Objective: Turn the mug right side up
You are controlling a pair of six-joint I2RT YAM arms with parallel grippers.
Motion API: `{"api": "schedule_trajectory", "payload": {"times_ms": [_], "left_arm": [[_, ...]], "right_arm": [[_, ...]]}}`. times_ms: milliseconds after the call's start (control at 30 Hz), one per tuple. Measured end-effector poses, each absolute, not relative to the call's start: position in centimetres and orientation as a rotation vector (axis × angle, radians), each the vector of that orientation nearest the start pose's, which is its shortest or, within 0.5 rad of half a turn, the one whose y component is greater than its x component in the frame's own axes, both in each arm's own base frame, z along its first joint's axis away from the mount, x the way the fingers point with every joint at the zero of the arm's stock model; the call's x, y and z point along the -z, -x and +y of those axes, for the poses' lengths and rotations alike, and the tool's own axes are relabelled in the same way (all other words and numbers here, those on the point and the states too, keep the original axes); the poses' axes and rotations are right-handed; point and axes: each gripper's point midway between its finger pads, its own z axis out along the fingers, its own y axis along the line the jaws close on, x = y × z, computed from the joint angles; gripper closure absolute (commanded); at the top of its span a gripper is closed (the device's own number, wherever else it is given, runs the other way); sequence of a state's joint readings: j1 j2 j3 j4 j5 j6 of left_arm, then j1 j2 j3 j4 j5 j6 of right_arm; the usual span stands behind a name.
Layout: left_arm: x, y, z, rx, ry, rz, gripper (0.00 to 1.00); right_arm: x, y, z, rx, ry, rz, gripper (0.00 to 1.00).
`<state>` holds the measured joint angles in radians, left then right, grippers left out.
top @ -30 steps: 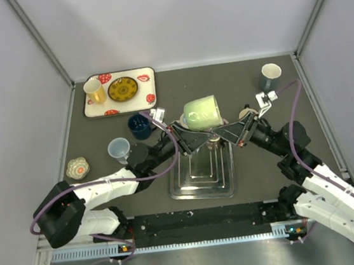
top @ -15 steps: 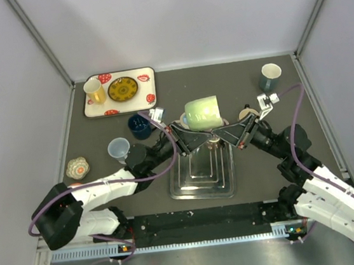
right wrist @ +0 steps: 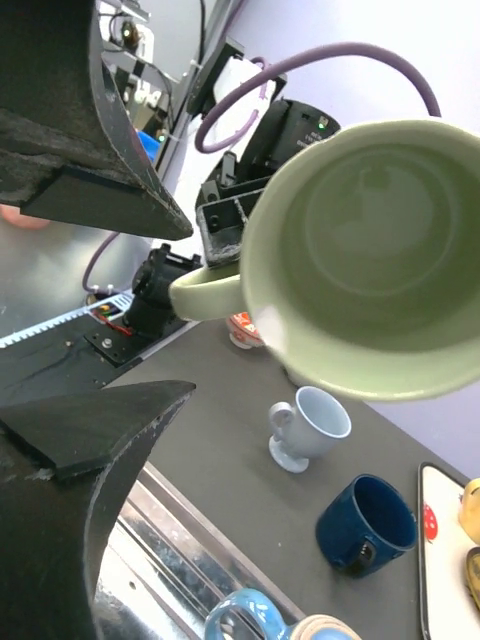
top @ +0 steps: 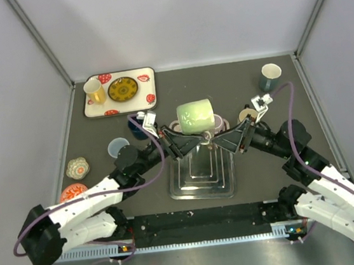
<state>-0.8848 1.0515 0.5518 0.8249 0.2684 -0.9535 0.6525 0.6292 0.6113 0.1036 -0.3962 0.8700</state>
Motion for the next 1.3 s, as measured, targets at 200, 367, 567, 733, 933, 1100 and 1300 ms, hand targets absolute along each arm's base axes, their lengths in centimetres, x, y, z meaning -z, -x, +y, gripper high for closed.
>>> {"api": "schedule_trajectory", "payload": {"times_ms": [200,367,567,733,933,1100,1300], "left_arm": [[-32.7,-17.3,-29.8,1.481,-0.223,1.482,1.00],[-27.6,-19.8,-26.4,1.099,-0.177,1.723,1.00],[-17.4,-21.1,-22.2,0.617,-0.177,2.127,1.00],[-11.8,-20.3,-19.3,0.357,-0.207,2.324,1.00],[-9.4,-20.0,-19.2,0.286,-0.236,2.407,1.00],[-7.9,-19.7,-20.0,0.279,-0.273,2.449,1.00],[-6.1,-18.8,-22.0,0.266,-0.371,2.502,1.00]], "right_arm": [[-32.7,-16.3,23.2,-1.334,0.200,1.751,0.37],[-31.8,-17.9,19.7,-1.052,0.108,1.839,0.37],[-27.4,-19.1,15.7,-0.747,0.002,1.992,0.37],[-25.5,-19.4,14.7,-0.653,-0.021,2.055,0.38],[-23.5,-19.3,14.3,-0.612,-0.024,2.102,0.38],[-22.0,-19.2,14.1,-0.585,-0.025,2.136,0.38],[-21.5,-19.3,14.0,-0.569,-0.026,2.144,0.38]]}}
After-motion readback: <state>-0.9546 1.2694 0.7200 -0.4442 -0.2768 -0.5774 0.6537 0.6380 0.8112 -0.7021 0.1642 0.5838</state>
